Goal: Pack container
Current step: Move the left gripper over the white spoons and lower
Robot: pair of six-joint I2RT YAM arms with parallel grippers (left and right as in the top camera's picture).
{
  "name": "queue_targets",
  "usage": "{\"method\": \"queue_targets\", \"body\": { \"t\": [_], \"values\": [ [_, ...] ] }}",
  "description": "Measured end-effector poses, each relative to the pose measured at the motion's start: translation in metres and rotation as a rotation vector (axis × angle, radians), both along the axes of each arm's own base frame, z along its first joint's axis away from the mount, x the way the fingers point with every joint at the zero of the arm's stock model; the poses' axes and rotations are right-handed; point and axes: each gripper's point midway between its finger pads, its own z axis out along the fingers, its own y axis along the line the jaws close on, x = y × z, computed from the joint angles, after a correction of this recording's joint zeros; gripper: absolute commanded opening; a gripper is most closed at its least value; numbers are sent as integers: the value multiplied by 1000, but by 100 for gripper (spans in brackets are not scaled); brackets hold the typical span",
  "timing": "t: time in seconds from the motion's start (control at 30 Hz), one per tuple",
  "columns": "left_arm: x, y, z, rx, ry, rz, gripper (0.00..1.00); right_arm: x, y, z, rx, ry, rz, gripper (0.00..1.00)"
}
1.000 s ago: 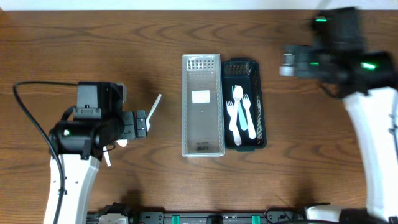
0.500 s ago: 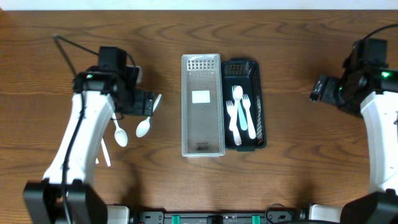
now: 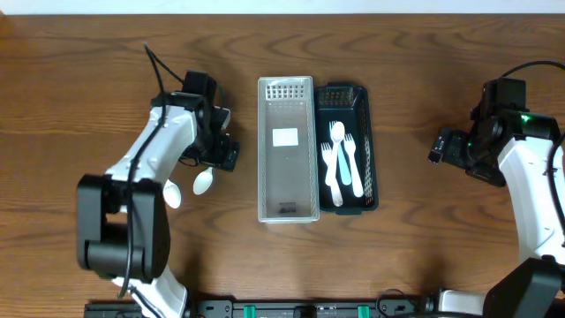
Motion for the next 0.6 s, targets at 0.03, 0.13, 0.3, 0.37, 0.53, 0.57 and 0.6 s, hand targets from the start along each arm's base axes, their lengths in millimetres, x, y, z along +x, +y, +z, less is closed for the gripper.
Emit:
{"method": "queue_targets", "body": {
  "t": [0.03,0.13,0.3,0.37,0.53,0.57,0.6],
  "values": [
    [0,0,-6,3,13,-1,98,0,0,0,0,0,0,99],
    [-3,1,-19,9,51,-3,98,0,0,0,2,0,0,99],
    [-7,1,-35,15,93,-3,98,0,0,0,2,-1,0,99],
    [-8,3,-39,26,105,-3,98,0,0,0,2,-1,0,99],
    [-8,3,-39,28,106,-4,88,1,0,0,2,-3,0,99],
    [-8,3,-39,28,107,-3,82,1,0,0,2,-3,1,99],
    [-8,3,-39,28,108,0,75,1,0,0,2,-3,1,99]
  ]
}}
